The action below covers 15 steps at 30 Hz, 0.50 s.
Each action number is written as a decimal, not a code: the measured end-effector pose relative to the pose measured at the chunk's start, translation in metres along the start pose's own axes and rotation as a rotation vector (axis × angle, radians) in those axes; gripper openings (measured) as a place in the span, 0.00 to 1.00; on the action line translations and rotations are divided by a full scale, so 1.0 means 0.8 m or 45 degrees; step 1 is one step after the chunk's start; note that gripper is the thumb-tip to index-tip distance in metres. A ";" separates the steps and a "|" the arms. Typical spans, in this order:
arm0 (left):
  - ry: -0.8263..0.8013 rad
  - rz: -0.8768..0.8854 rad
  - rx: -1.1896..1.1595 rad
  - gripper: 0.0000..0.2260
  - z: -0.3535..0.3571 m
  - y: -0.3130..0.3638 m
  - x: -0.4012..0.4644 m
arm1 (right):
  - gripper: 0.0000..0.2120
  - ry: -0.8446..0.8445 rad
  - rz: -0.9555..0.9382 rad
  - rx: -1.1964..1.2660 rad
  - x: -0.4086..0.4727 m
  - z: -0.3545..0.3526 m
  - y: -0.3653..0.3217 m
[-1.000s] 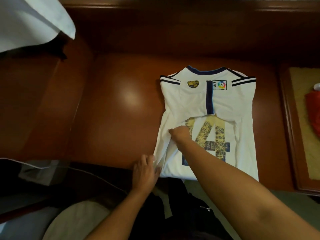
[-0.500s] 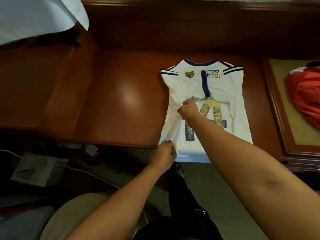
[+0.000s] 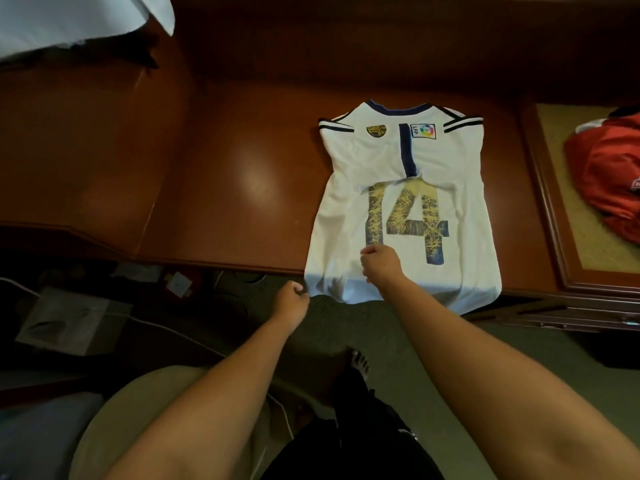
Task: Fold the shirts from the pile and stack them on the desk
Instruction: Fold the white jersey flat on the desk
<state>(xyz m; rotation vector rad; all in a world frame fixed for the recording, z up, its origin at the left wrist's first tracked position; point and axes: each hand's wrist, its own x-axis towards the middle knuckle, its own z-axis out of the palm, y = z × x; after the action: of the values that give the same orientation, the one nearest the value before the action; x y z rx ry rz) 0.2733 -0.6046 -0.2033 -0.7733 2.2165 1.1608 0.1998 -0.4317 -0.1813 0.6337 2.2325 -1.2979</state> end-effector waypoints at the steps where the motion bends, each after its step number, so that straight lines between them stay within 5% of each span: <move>1: 0.005 -0.017 -0.006 0.06 0.005 0.000 0.004 | 0.06 -0.007 -0.025 -0.015 0.001 0.006 -0.005; 7: 0.107 0.056 0.054 0.10 0.050 0.013 0.009 | 0.16 0.097 -0.066 -0.040 0.025 0.039 -0.033; 12: 0.249 0.057 0.022 0.12 0.069 0.035 0.008 | 0.02 0.057 -0.137 0.042 0.034 0.044 -0.043; 15: 0.247 -0.001 0.054 0.10 0.068 0.044 0.001 | 0.05 -0.034 -0.130 0.181 0.029 0.037 -0.047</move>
<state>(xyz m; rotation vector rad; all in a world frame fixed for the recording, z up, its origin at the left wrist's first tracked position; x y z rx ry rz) 0.2580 -0.5420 -0.2116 -0.9033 2.3896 1.0746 0.1642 -0.4709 -0.1833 0.5556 2.1901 -1.5178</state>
